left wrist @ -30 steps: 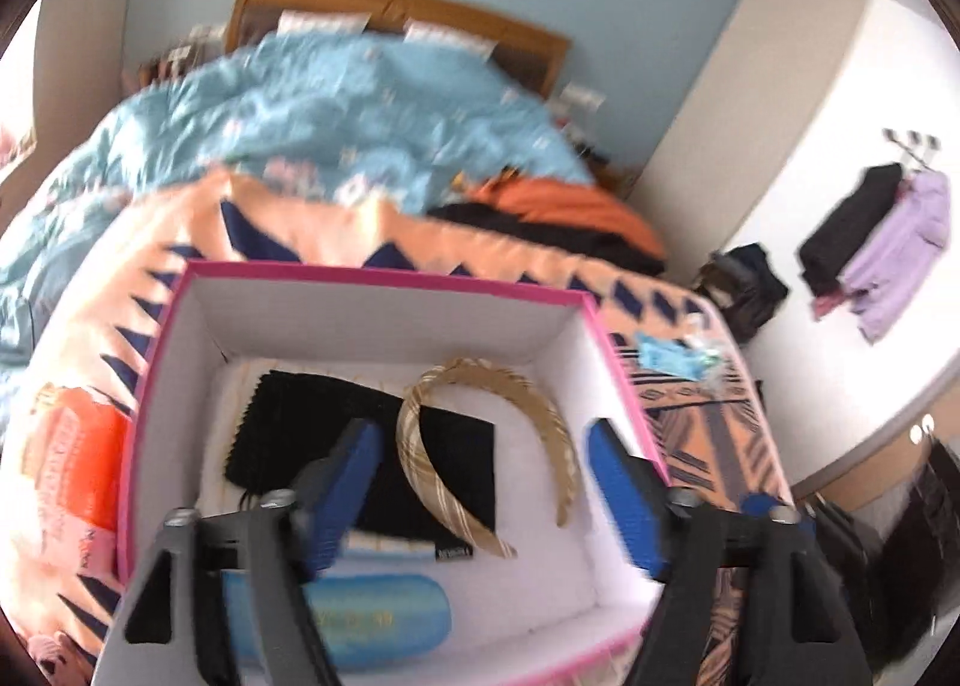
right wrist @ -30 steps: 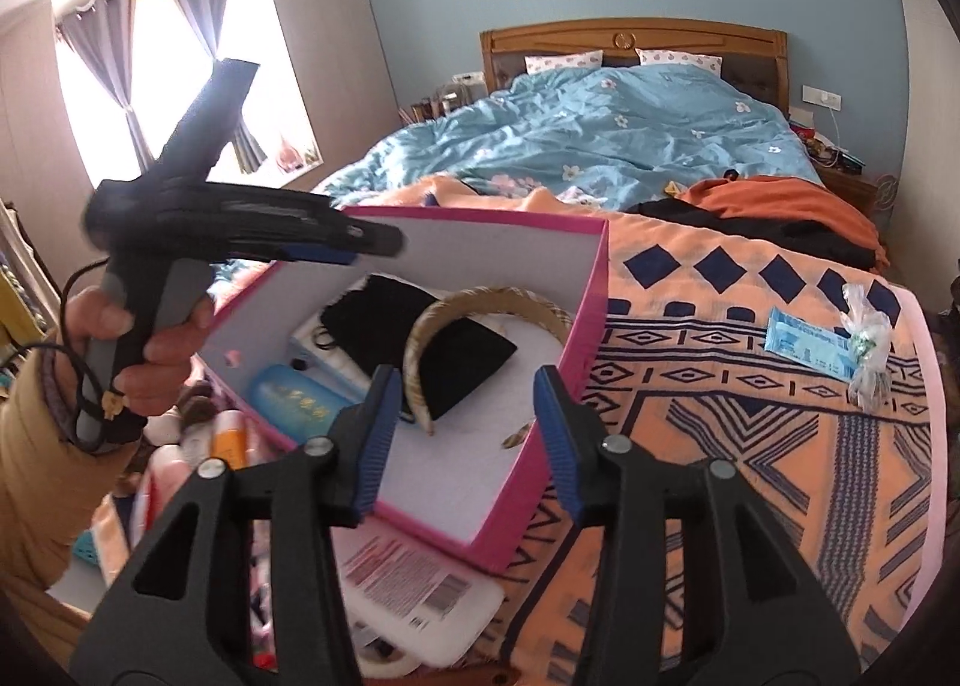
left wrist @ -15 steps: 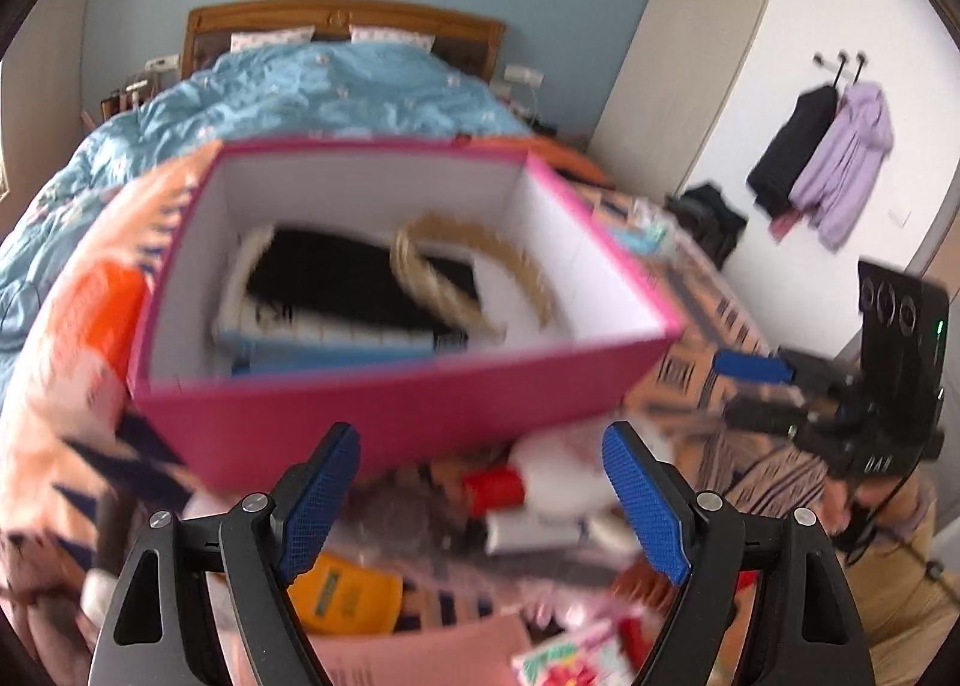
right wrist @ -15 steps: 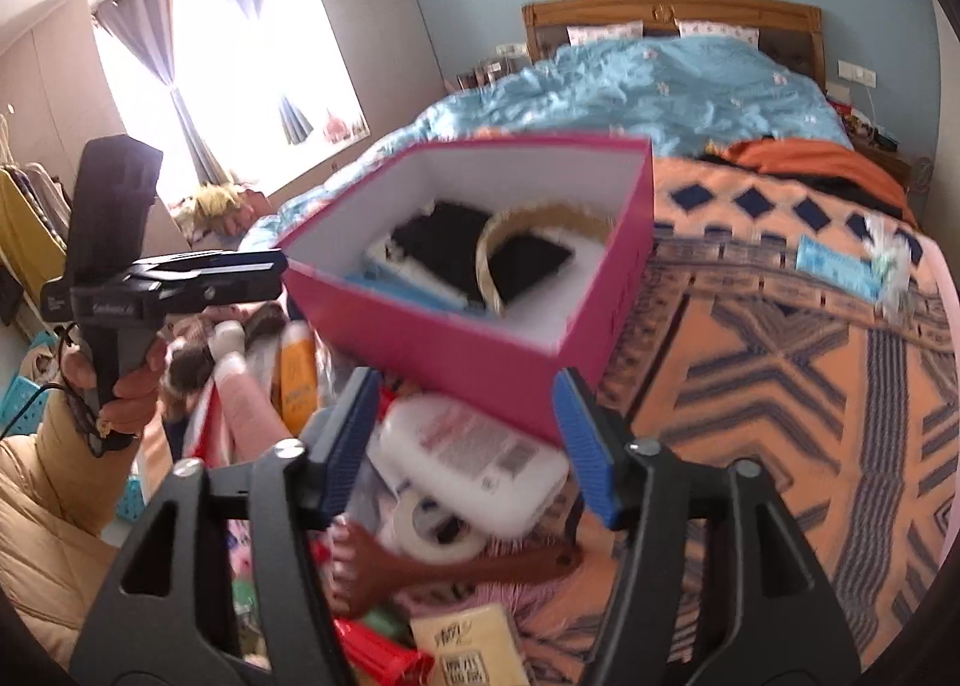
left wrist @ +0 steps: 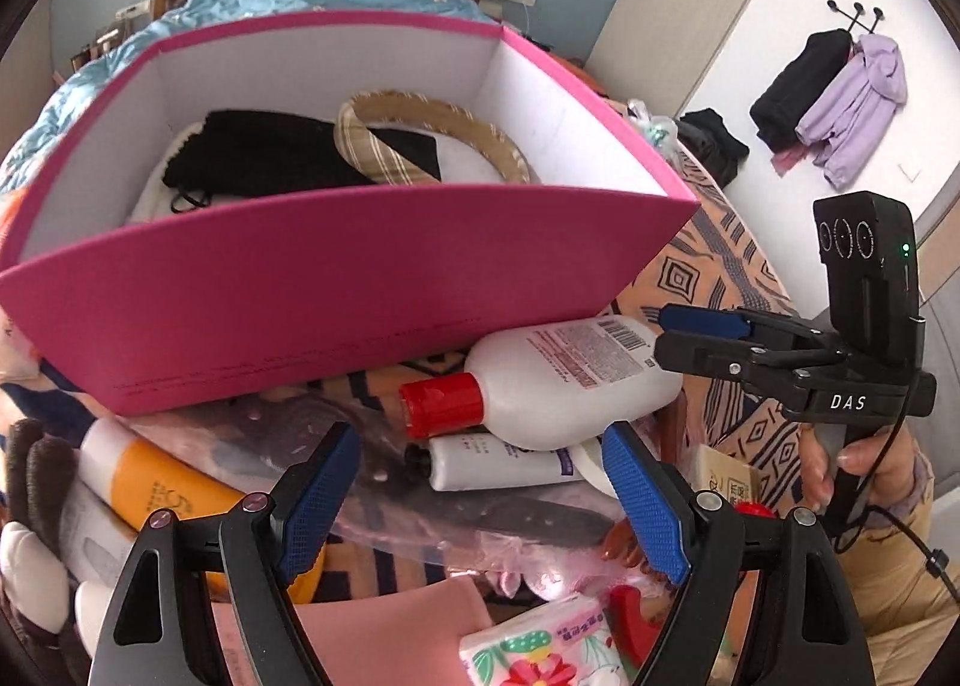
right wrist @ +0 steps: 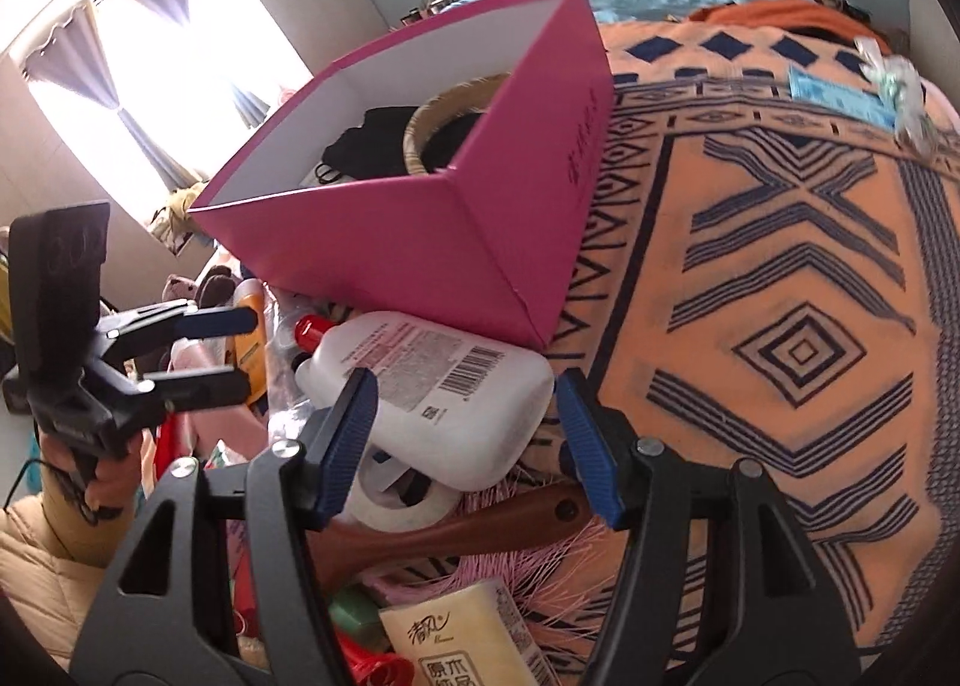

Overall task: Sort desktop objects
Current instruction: 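Move the right gripper back to the white SOD lotion bottle, then close the right gripper around the white lotion bottle body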

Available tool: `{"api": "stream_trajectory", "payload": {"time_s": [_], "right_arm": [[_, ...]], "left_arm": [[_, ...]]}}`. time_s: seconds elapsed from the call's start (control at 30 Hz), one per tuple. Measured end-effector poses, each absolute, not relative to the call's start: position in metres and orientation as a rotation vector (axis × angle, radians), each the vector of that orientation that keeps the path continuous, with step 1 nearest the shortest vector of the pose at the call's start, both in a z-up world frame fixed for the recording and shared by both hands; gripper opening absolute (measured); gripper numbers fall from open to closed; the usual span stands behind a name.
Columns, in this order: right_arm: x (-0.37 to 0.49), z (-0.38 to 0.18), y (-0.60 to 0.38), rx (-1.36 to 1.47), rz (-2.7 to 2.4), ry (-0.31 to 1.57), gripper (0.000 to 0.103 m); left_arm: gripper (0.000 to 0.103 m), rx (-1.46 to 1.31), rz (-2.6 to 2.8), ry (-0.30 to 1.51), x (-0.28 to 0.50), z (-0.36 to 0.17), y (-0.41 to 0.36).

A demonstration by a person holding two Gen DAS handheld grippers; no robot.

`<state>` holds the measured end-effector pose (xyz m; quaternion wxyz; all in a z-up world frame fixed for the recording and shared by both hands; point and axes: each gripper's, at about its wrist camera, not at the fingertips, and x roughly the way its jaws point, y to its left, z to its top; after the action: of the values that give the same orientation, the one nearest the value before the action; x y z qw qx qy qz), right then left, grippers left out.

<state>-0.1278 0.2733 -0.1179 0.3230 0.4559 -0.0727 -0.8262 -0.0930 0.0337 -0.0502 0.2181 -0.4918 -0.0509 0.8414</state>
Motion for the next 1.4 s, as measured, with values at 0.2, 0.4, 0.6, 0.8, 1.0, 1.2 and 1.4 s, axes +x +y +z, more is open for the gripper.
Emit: {"api": "stream_trajectory", "payload": {"time_s": [0.2, 0.4, 0.6, 0.8, 1.0, 1.2, 1.4], "right_arm": [[-0.134, -0.129, 0.272, 1.240, -2.142, -0.237, 0.064], [-0.134, -0.135, 0.269, 1.258, -2.107, -0.269, 0.064], [-0.135, -0.136, 0.267, 1.255, -2.099, -0.273, 0.064], [-0.140, -0.140, 0.270, 1.278, -2.094, -0.304, 0.064], [-0.141, -0.142, 0.269, 1.289, -2.078, -0.311, 0.064], [-0.134, -0.141, 0.269, 1.268, -2.092, -0.326, 0.064], [-0.119, -0.128, 0.262, 1.200, -2.165, -0.260, 0.064]], "left_arm": [[0.079, -1.397, 2.295, -0.142, -0.100, -0.057, 0.039], [0.076, -1.426, 2.255, -0.176, -0.105, -0.064, 0.040], [0.076, -1.446, 2.237, -0.196, -0.107, -0.065, 0.038], [0.076, -1.467, 2.230, -0.205, -0.112, -0.067, 0.039], [0.076, -1.466, 2.245, -0.163, -0.110, -0.065, 0.044], [0.076, -1.468, 2.271, -0.167, -0.109, -0.064, 0.044], [0.076, -1.460, 2.310, -0.183, -0.103, -0.061, 0.043]]}}
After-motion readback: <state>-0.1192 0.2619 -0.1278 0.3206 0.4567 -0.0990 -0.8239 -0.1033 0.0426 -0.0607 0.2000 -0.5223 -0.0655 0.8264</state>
